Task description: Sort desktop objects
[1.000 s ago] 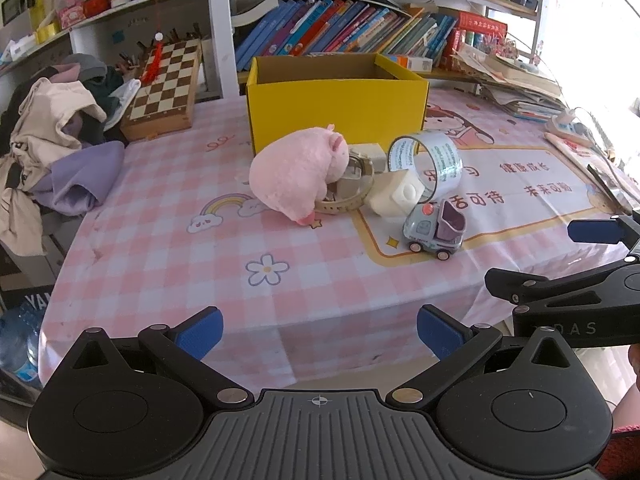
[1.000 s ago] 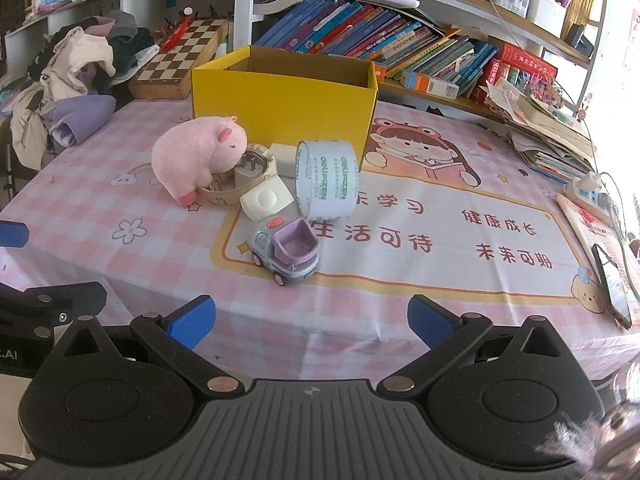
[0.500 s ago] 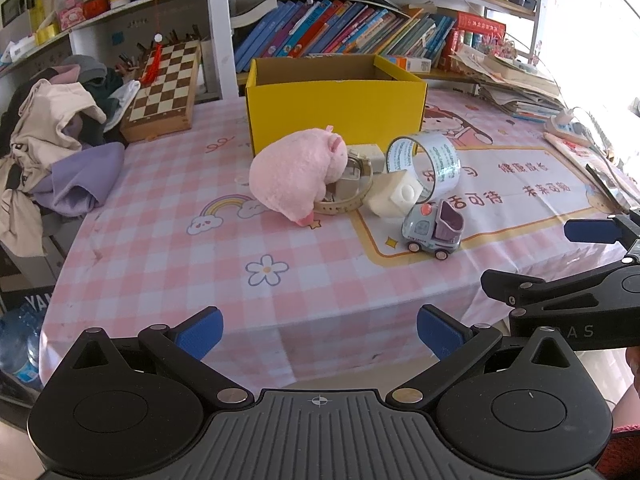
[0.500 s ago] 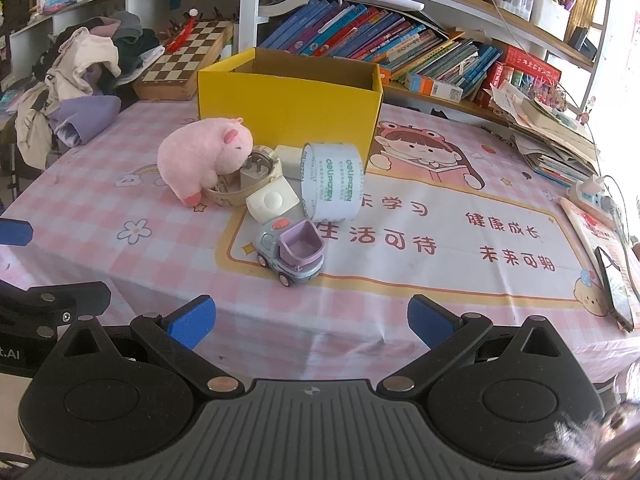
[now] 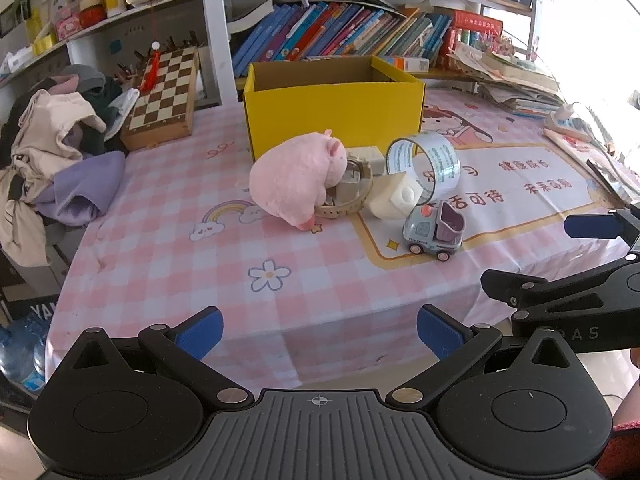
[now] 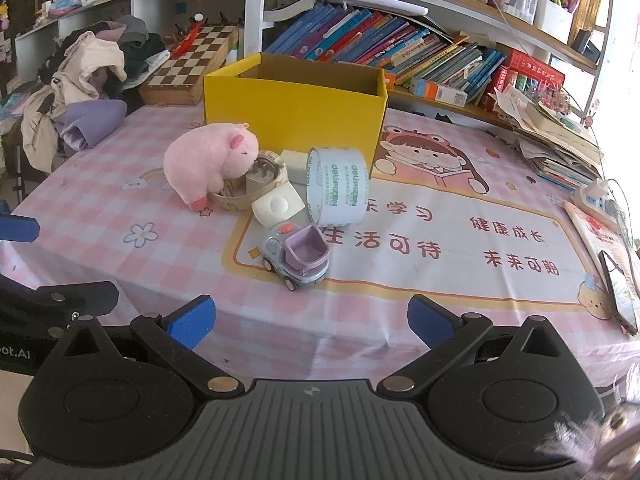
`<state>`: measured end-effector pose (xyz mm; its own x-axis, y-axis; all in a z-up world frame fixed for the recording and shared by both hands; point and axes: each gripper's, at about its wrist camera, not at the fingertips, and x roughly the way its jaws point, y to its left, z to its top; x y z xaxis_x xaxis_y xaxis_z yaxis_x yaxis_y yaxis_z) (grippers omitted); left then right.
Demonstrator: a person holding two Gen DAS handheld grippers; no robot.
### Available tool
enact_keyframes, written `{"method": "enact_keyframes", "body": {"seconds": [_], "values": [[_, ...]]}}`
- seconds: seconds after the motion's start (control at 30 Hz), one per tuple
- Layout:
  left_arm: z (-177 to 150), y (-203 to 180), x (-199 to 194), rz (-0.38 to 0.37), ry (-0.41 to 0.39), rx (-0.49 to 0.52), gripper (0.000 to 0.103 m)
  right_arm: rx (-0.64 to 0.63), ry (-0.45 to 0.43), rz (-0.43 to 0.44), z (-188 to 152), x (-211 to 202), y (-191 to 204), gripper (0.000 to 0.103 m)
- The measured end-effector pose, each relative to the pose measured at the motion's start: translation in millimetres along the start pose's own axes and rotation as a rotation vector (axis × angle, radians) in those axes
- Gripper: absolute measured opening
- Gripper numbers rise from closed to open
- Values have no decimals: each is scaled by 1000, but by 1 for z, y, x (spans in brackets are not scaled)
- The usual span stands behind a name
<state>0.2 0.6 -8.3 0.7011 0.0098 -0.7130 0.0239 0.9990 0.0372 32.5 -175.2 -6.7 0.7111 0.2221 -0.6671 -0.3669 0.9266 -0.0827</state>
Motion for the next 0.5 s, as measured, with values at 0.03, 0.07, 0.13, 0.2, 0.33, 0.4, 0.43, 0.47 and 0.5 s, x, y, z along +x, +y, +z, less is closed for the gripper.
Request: {"method": "enact_keyframes", "body": {"seconds": [0.03, 0.07, 0.13, 0.2, 0.33, 0.4, 0.43, 0.47, 0.5], "values": [[0, 0, 0, 3, -3, -2, 103, 0, -1, 2, 0, 0, 0, 103], [0, 1, 0, 4, -4, -4, 103, 0, -2, 5, 0, 0, 0, 103], [1, 2, 0, 6, -6, -8, 103, 1, -4, 10, 1, 1, 0, 103], [1, 3, 0, 6, -6, -8, 103, 4, -5, 15, 1, 2, 0, 103], [2, 4, -1, 12, -10, -3, 103, 7, -8, 21, 2, 2, 0, 103], [2, 4, -1, 15, -10, -1, 103, 7, -10, 22, 2, 2, 1, 103], [2, 4, 0, 15, -10, -1, 103, 8, -10, 21, 2, 2, 1, 103], [2, 5, 0, 15, -10, 0, 103, 8, -10, 21, 2, 2, 1, 103], [2, 5, 0, 16, -10, 0, 103, 9, -10, 20, 2, 2, 1, 103]]}}
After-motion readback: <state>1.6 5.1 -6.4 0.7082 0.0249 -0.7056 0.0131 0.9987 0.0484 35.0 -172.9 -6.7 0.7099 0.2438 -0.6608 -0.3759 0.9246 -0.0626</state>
